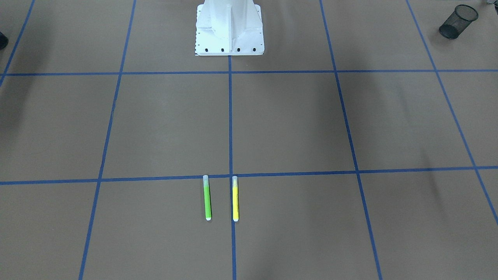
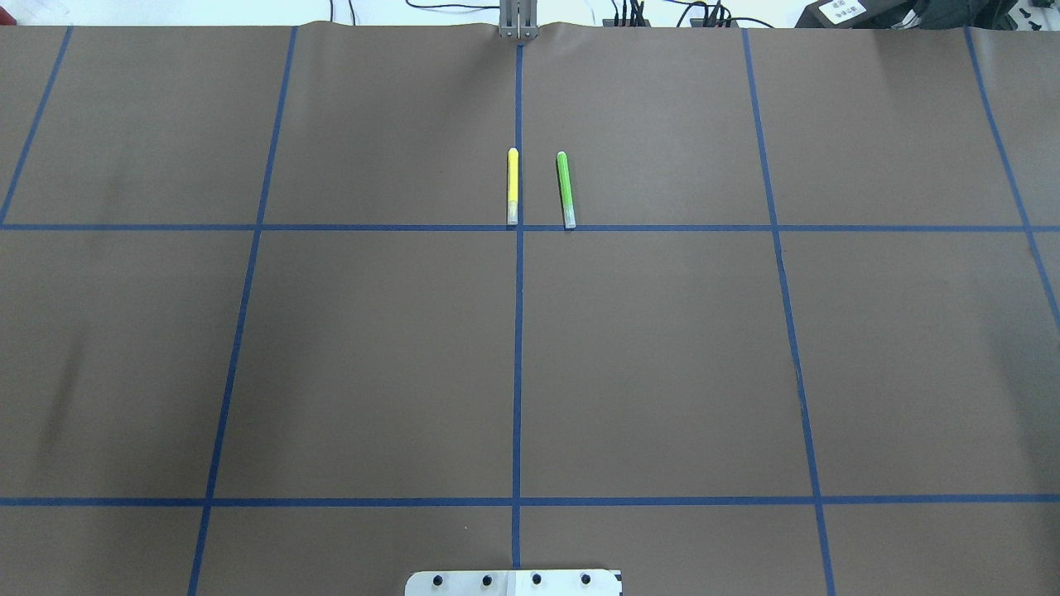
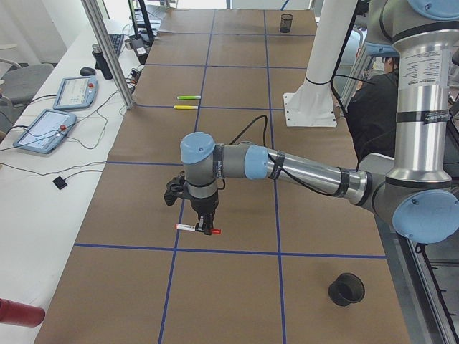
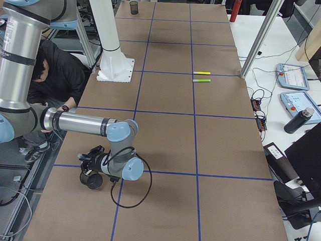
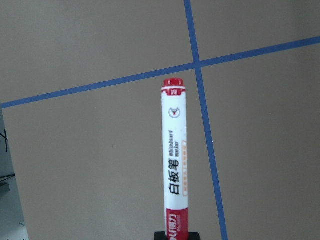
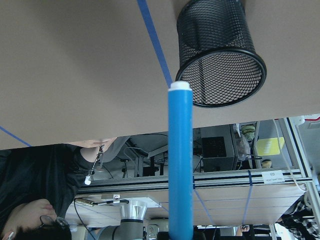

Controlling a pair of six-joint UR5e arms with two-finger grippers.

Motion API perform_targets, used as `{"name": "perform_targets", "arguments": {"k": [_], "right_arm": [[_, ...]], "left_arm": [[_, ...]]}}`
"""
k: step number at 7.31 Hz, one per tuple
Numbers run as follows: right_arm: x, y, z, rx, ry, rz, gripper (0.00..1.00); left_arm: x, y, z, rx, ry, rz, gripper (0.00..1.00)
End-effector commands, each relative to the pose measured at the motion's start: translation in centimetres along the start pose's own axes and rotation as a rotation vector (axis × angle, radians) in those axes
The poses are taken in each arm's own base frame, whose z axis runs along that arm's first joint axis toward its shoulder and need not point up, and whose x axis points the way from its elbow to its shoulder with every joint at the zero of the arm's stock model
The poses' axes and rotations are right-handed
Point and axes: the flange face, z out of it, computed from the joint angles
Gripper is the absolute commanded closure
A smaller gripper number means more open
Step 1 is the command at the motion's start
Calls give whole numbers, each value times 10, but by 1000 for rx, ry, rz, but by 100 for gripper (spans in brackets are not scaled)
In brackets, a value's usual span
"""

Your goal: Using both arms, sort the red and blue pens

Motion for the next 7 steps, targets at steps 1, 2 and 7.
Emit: {"name": "perform_targets", "arguments": {"k": [1, 2, 7], "right_arm": [[18, -16, 11, -3, -52, 22, 100], [27, -21, 16, -18, -64, 36, 100], [49, -27, 36, -68, -102, 80, 100]], "left_arm": [[3, -1, -3, 6, 1, 3, 100], [4, -1, -4, 8, 0, 4, 100], [8, -2, -10, 21, -1, 13, 100]]}}
